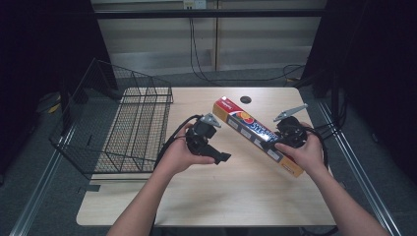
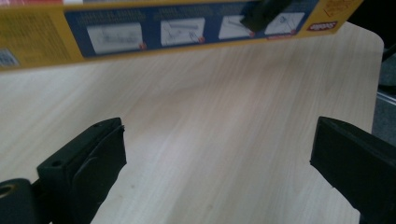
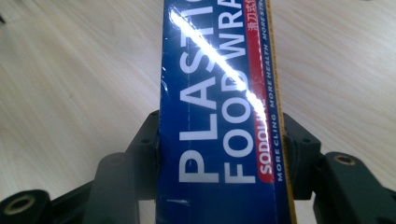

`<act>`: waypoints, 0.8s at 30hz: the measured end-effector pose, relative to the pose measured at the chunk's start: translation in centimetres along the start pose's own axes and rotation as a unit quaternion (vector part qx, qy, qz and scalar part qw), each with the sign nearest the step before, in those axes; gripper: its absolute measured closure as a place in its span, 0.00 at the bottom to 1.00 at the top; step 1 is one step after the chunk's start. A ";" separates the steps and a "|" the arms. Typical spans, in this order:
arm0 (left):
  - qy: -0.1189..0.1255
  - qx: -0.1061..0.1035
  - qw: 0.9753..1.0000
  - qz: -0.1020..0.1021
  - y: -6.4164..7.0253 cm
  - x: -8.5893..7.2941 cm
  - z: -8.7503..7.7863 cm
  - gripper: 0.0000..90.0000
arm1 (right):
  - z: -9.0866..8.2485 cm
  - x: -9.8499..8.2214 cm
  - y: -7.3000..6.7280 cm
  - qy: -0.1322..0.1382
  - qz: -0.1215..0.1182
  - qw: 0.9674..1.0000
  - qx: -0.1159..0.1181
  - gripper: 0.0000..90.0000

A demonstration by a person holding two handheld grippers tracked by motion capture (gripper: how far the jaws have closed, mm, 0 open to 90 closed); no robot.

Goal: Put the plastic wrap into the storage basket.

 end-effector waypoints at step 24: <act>-0.030 0.013 0.998 0.051 -0.9 5.3 0.6 0.04 | -1.2 1.3 -3.2 0.000 -0.081 0.996 0.047 0.50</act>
Point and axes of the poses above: each handheld gripper's, and its own axes: z roughly forward along the jaws, x roughly out of its top, y roughly to its right, the point moved 5 cm from there along z, roughly forward along the jaws, and after that the axes turned 8 degrees about -z, right-handed, at the moved point
